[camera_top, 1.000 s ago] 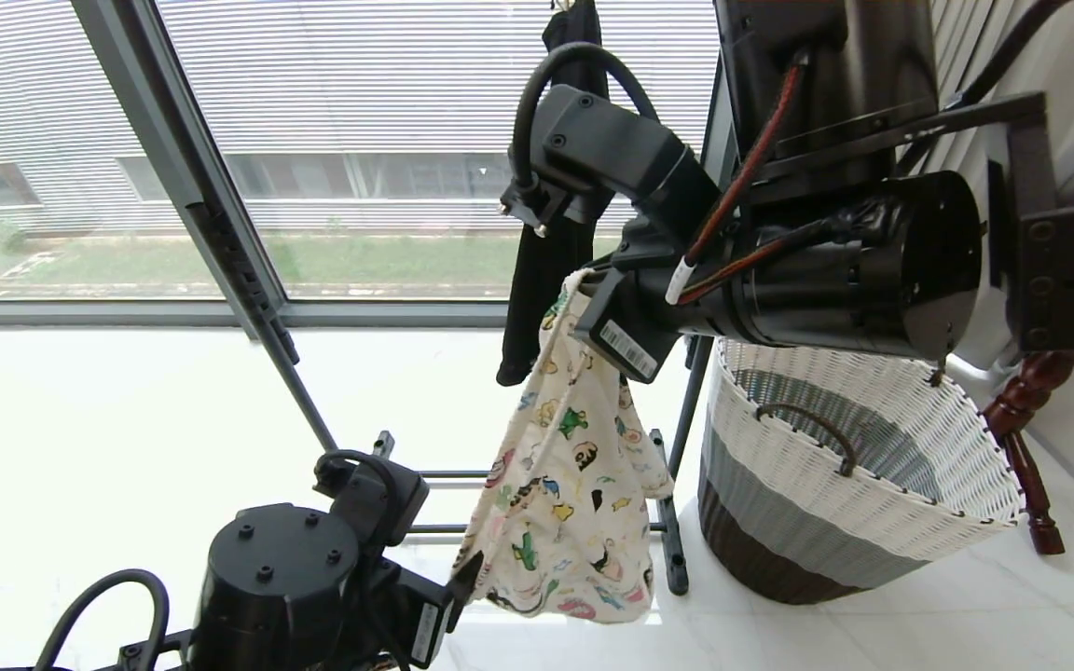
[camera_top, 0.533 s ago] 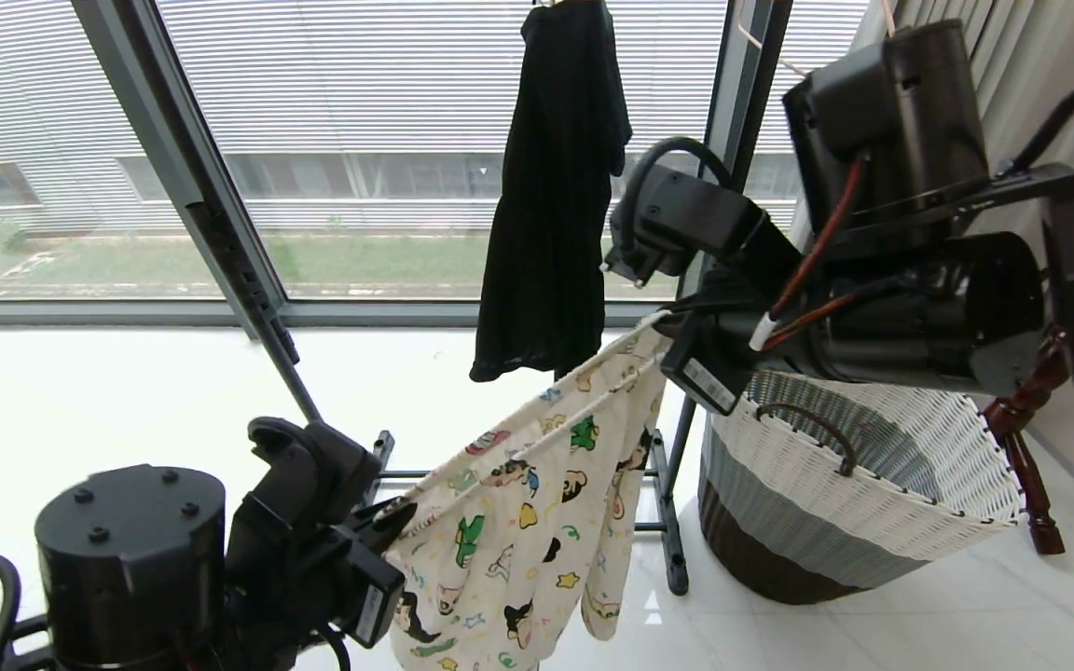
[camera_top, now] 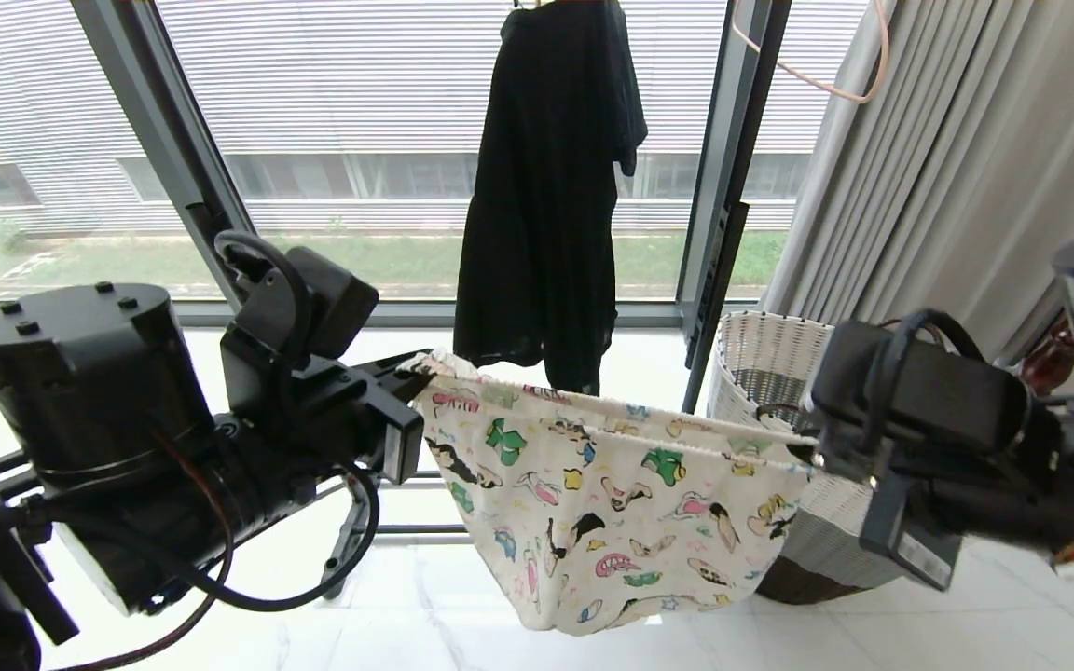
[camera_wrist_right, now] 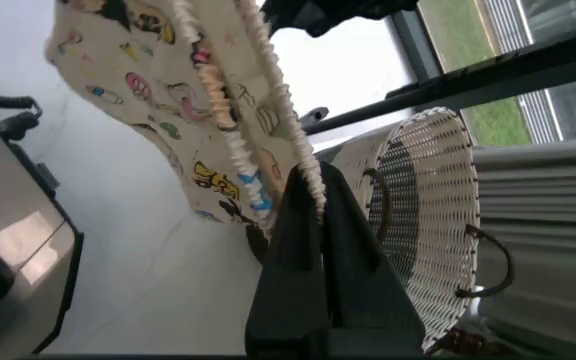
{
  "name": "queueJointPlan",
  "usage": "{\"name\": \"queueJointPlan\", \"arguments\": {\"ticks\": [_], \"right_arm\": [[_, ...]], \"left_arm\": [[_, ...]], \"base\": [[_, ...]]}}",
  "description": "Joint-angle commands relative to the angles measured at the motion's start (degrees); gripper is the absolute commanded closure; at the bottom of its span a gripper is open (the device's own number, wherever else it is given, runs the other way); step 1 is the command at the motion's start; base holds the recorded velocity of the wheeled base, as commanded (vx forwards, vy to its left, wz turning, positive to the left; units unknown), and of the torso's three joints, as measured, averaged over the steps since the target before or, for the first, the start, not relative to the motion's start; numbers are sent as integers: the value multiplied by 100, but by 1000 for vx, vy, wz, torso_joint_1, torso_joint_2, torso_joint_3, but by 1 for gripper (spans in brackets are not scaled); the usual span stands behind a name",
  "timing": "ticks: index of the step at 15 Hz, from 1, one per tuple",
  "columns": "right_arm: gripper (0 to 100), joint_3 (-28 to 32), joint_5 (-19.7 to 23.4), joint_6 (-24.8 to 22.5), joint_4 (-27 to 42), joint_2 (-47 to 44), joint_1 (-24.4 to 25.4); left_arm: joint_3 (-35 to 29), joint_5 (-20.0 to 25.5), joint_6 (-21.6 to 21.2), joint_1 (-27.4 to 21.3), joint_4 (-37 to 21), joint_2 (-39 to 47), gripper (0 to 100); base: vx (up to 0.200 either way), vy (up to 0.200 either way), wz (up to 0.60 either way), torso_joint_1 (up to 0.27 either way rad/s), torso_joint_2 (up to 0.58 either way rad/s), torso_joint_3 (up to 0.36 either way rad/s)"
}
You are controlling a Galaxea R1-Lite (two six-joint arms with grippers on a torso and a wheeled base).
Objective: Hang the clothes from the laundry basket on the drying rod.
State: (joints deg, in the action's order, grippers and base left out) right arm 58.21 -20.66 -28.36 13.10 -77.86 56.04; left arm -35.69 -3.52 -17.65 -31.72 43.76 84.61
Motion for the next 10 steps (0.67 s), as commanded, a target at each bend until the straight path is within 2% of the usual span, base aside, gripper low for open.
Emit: {"name": "queueJointPlan", "arguments": {"ticks": [1, 2, 3, 5, 6, 8, 10], "right_arm": [[100, -644, 1, 5, 17, 544, 548], [100, -767, 10, 5, -1, 535, 645], [100, -776, 1, 49, -36, 509, 575], [100, -512, -17, 278, -344, 412, -146], [100, -240, -8, 304, -643, 263, -454], [100, 393, -8, 313, -1020, -177, -726], [100, 674, -8, 313, -1038, -467, -735]], "left_arm": [[-447, -26, 25, -27, 18, 257, 100], [-430, -52, 86, -27, 9, 240, 100], [-175, -131, 324, -36, 9, 143, 100], [669, -368, 860, -300, -52, -323, 100], [1161, -518, 1159, -537, -184, -578, 100], [1759, -1001, 1721, -1275, -351, -806, 100], [1908, -1529, 1879, -1715, -351, -762, 100]], "base": [[0, 0, 0, 0, 0, 0], [0, 0, 0, 0, 0, 0], [0, 0, 0, 0, 0, 0], [0, 0, 0, 0, 0, 0], [0, 0, 0, 0, 0, 0], [0, 0, 0, 0, 0, 0], [0, 0, 0, 0, 0, 0]]}}
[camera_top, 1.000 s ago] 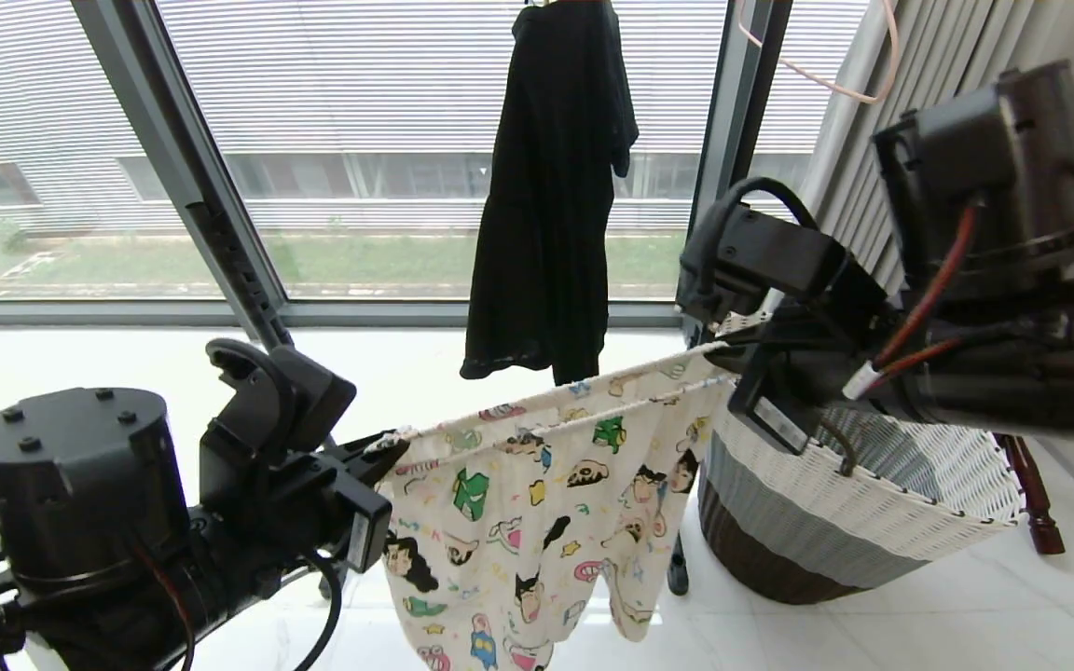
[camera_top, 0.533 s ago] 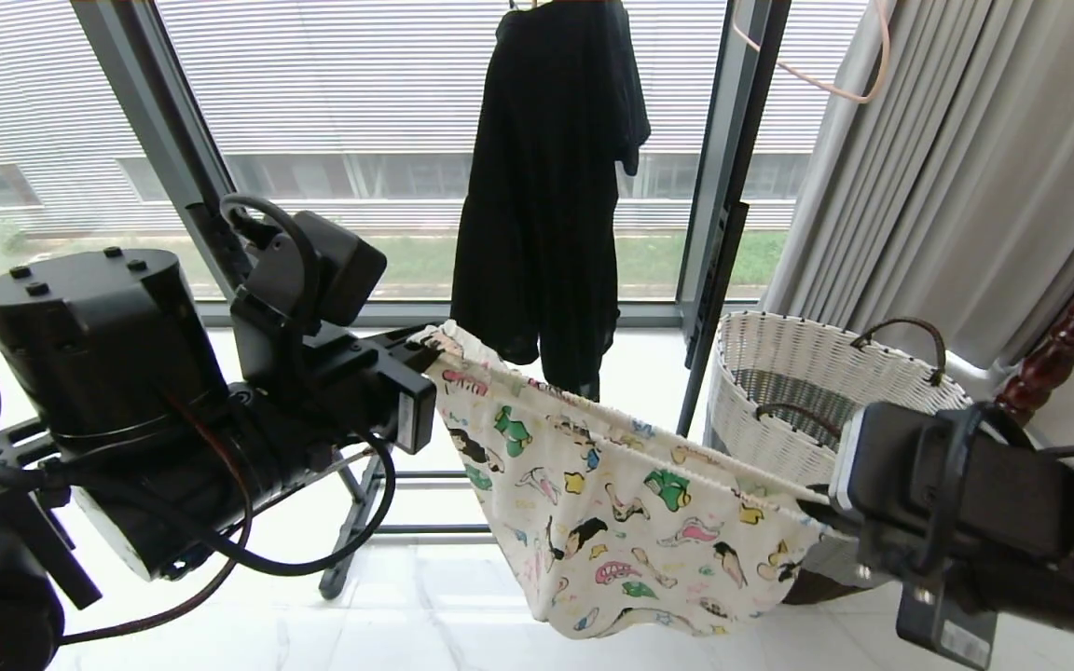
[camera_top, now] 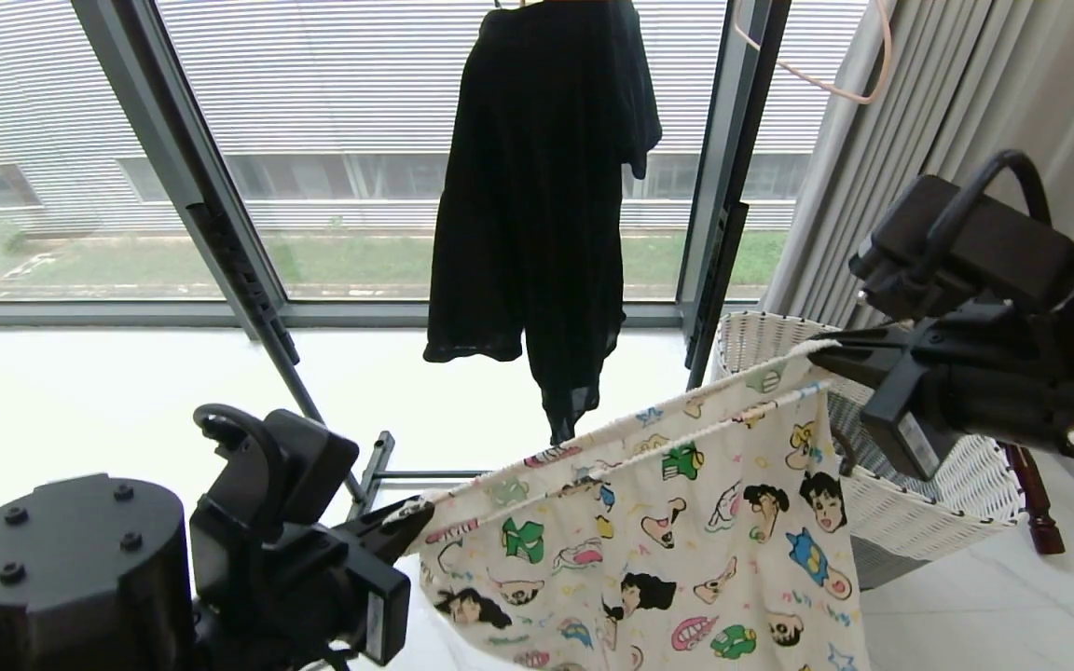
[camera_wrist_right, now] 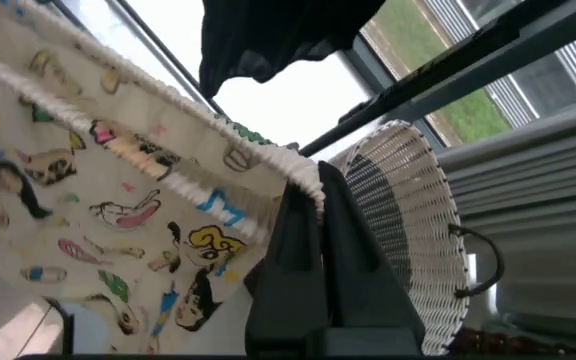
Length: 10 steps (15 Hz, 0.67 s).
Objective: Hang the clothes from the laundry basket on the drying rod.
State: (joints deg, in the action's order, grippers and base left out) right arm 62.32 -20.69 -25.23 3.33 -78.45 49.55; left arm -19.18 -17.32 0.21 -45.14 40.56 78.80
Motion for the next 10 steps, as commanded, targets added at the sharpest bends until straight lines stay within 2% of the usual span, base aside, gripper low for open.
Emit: {"name": "queueJointPlan", "arguments": {"ticks": [1, 4, 5, 7, 10], "right_arm": [[100, 254, -5, 1, -60, -443, -86], [100, 246, -14, 1, -52, -452, -86], [0, 219, -14, 10, -16, -426, -86], [0, 61, 12, 10, 186, -285, -51], [0, -220, 452, 19, 414, 14, -16]], "left_arm": [[239, -166, 94, -373, -30, -172, 100], [239, -368, 85, -364, -30, -163, 100], [230, -527, 85, -364, -22, -102, 100], [72, -860, 94, -302, -13, 109, 100], [-148, -913, -21, -179, -13, 250, 100]], "base": [[0, 0, 0, 0, 0, 0], [0, 0, 0, 0, 0, 0], [0, 0, 0, 0, 0, 0], [0, 0, 0, 0, 0, 0], [0, 0, 0, 0, 0, 0]]}}
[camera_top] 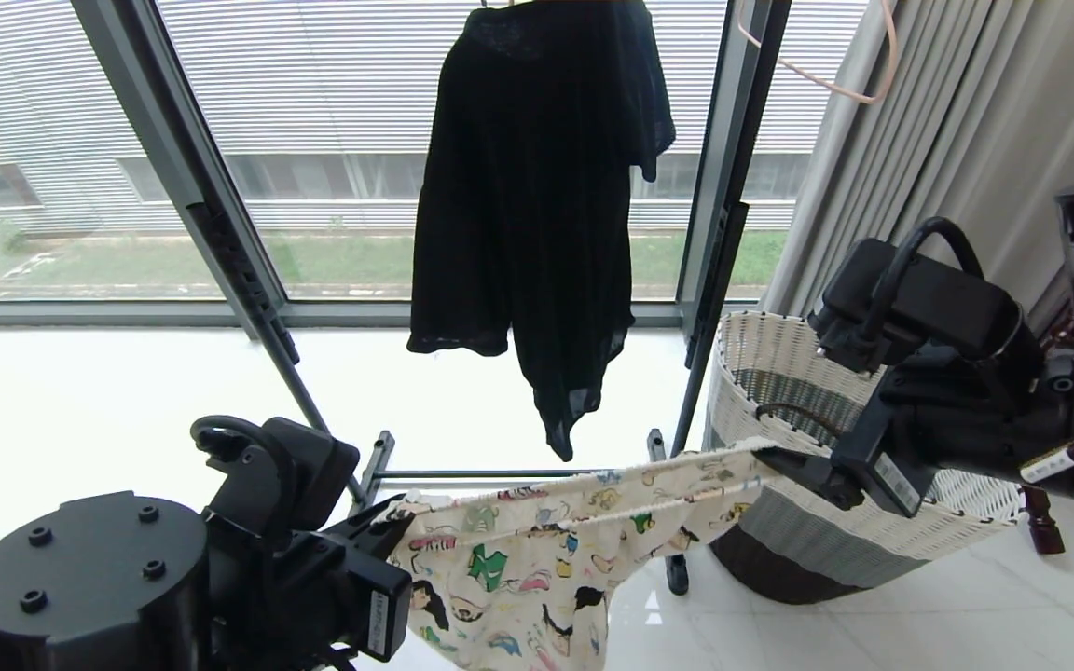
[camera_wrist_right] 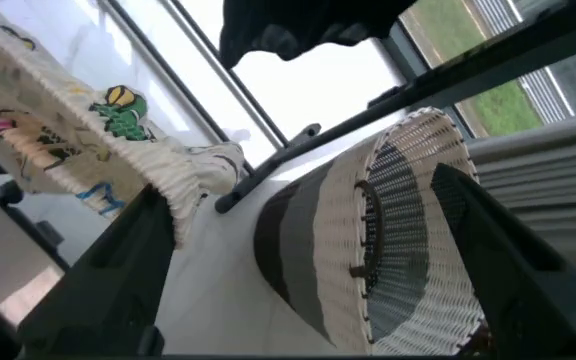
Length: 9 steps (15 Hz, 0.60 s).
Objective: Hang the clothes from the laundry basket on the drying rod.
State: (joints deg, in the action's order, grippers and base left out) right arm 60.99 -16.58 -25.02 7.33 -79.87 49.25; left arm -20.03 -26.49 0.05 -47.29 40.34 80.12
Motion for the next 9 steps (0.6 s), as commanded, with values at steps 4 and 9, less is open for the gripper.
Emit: {"name": "queueJointPlan", "arguments": {"ticks": [4, 9], "right_arm": [[0, -289, 1201, 427, 1139, 921, 6], [0, -404, 884, 946, 1175, 1105, -1031]], "left_arm": [[-133, -23, -1016, 1072, 18, 443, 100], [-45, -23, -1218, 1512, 18, 206, 100]], "base": [[0, 0, 0, 0, 0, 0], [0, 0, 0, 0, 0, 0]]}}
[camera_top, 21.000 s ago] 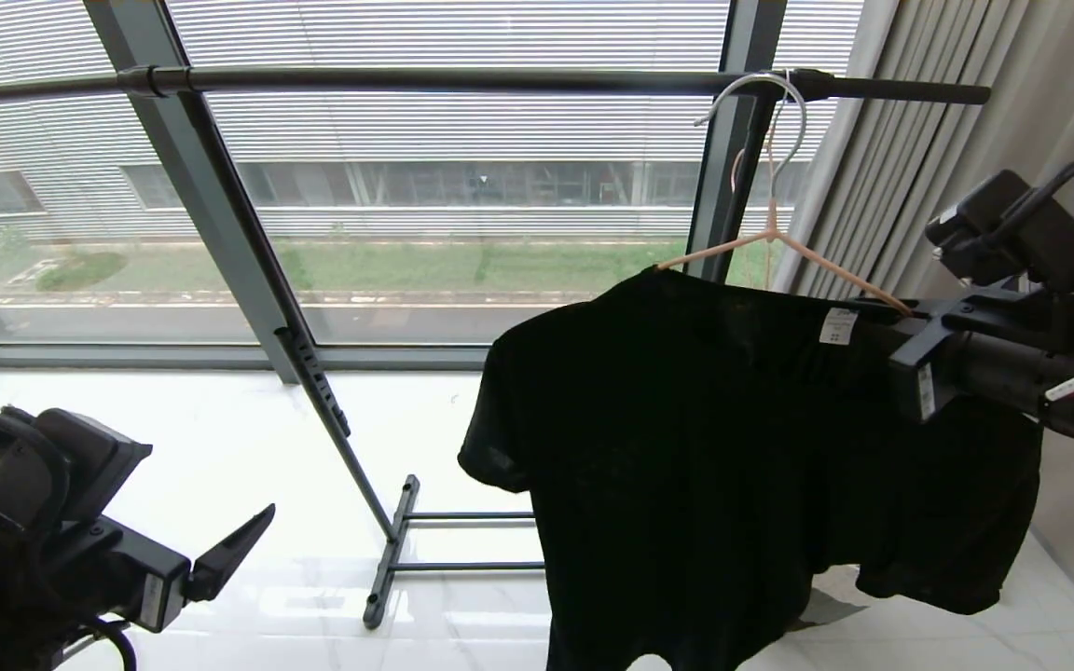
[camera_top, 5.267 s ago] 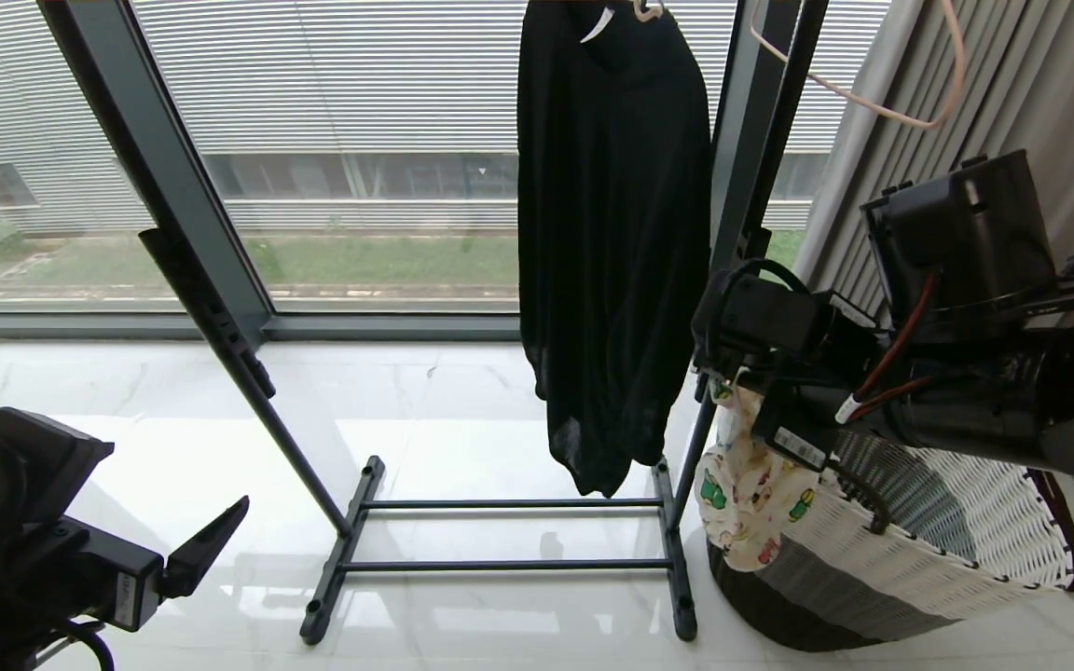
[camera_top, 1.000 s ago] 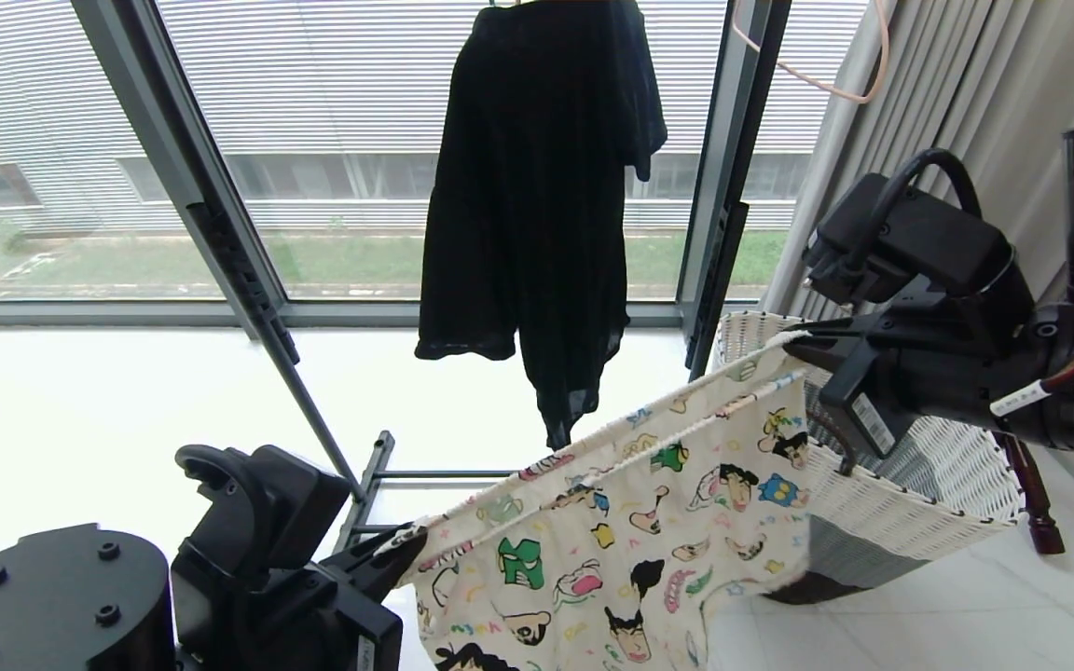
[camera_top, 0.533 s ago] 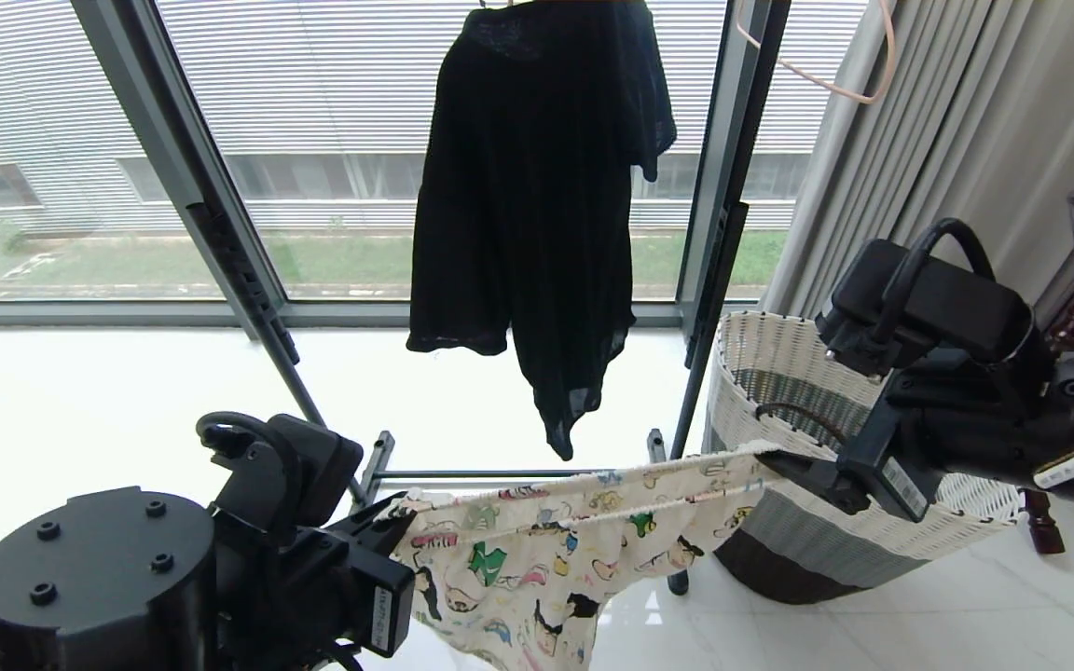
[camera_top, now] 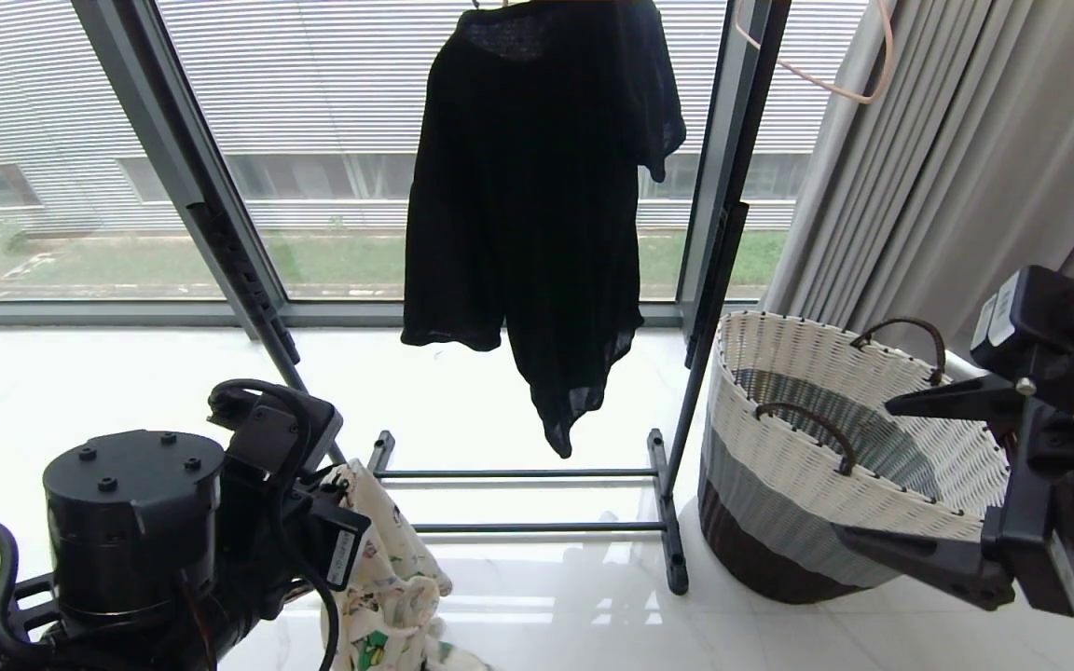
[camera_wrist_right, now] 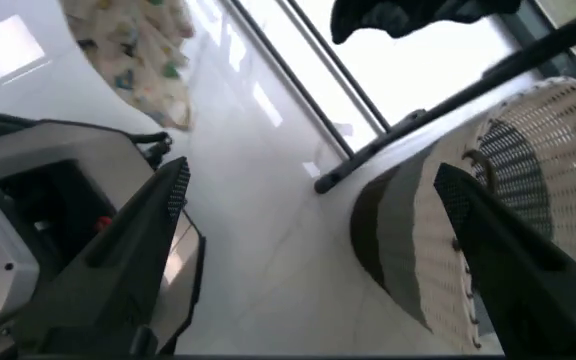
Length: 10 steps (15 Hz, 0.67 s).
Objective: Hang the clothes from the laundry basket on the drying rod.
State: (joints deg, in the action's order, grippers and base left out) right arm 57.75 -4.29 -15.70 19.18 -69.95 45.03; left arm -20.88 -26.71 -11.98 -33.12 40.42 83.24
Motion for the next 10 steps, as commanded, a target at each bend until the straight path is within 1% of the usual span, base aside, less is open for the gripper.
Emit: {"name": "queueJointPlan", "arguments": {"ticks": [1, 2, 3, 4, 5, 6, 7, 8, 9, 10], "right_arm": [[0, -106, -775, 23, 104, 148, -1005], [0, -132, -1039, 23, 245, 166, -1260], [0, -158, -1276, 67, 438, 271, -1699], [0, -238, -1294, 155, 429, 289, -1954], [0, -282, -1320, 261, 412, 324, -1990], [0, -299, -1329, 410, 341, 403, -1990], [0, -317, -1399, 445, 306, 456, -1998], [0, -369, -1628, 445, 297, 491, -2016], [0, -457, -1962, 445, 280, 509, -2025], [0, -528, -2102, 445, 236, 535, -2025]], "left_arm": [[49, -1, -349, 324, 9, -273, 100], [49, -1, -665, 535, 9, -387, 100], [49, 78, -1386, 1124, 9, -668, 100], [49, 298, -1509, 1466, 9, -800, 100], [58, 702, -1509, 1774, 9, -923, 100], [93, 1177, -1526, 2196, 9, -1073, 100], [146, 1502, -1526, 2495, 9, -1099, 100], [172, 1590, -1517, 2679, 9, -1099, 100], [155, 1590, -1517, 2715, 9, -1090, 100], [155, 1590, -1509, 2715, 9, -1090, 100]], "base": [[0, 0, 0, 0, 0, 0], [0, 0, 0, 0, 0, 0], [0, 0, 0, 0, 0, 0], [0, 0, 0, 0, 0, 0], [0, 0, 0, 0, 0, 0], [0, 0, 0, 0, 0, 0], [0, 0, 0, 0, 0, 0], [0, 0, 0, 0, 0, 0], [0, 0, 0, 0, 0, 0], [0, 0, 0, 0, 0, 0]]}}
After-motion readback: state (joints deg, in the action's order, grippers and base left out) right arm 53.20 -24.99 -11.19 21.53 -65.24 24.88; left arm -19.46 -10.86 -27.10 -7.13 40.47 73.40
